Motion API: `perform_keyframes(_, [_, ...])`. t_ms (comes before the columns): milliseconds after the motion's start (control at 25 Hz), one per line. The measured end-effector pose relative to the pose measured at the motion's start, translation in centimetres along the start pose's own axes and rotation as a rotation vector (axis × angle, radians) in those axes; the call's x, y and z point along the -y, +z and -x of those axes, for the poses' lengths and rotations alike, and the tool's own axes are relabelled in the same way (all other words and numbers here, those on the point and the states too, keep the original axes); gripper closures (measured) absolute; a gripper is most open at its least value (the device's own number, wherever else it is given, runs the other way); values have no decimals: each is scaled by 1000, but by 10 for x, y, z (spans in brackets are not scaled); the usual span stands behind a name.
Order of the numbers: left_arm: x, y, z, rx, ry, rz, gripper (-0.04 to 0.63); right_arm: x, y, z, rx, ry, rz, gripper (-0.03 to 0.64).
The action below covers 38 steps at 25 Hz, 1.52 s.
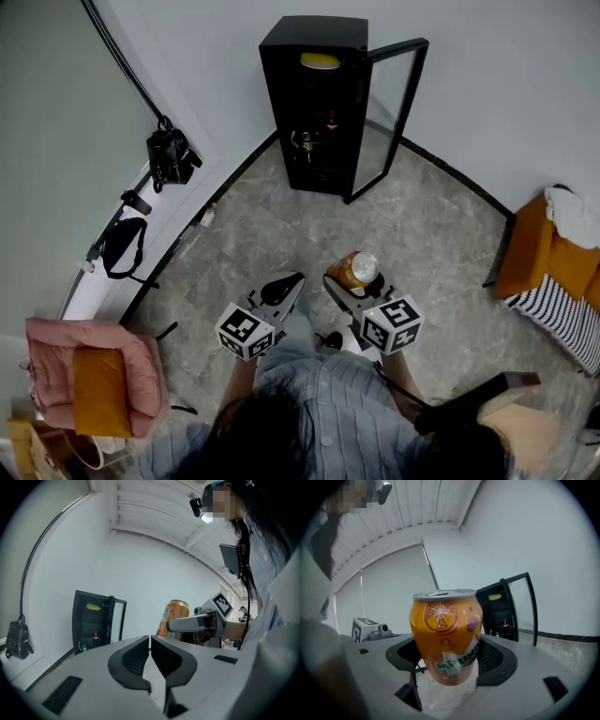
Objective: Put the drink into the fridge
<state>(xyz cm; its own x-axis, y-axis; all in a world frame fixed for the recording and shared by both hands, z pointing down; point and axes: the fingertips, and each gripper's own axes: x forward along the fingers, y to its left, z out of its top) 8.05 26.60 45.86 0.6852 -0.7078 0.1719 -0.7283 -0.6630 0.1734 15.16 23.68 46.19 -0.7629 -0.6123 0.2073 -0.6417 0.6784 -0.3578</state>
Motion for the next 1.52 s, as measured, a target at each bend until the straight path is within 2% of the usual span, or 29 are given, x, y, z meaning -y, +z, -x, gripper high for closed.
perform_keyframes(600, [-43, 15, -37, 9, -27, 11, 586, 30, 19, -43, -19, -7, 8, 296])
perform_keyframes(1120, [-143, 49, -92, -1, -74, 41, 586, 78, 53, -130, -64, -67, -12, 296])
perform_keyframes(1520, [-229, 59, -107, -15, -103, 57, 586, 92, 69, -209, -88, -107, -45, 296])
